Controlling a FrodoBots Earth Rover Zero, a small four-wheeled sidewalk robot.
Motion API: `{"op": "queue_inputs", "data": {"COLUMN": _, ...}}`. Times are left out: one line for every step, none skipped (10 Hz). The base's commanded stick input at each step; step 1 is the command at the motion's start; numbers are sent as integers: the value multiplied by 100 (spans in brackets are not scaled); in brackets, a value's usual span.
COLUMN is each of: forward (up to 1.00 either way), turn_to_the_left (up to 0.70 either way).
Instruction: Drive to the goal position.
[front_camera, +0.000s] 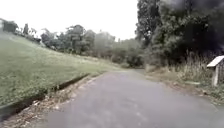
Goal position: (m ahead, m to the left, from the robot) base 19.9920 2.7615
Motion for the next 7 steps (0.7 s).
{"op": "queue_inputs", "data": {"forward": 70, "turn_to_the_left": 0}}
{"op": "queue_inputs", "data": {"forward": 70, "turn_to_the_left": 0}}
{"op": "queue_inputs", "data": {"forward": 70, "turn_to_the_left": 0}}
{"op": "queue_inputs", "data": {"forward": 70, "turn_to_the_left": 0}}
{"op": "queue_inputs", "data": {"forward": 70, "turn_to_the_left": 0}}
{"op": "queue_inputs", "data": {"forward": 70, "turn_to_the_left": 0}}
{"op": "queue_inputs", "data": {"forward": 70, "turn_to_the_left": 0}}
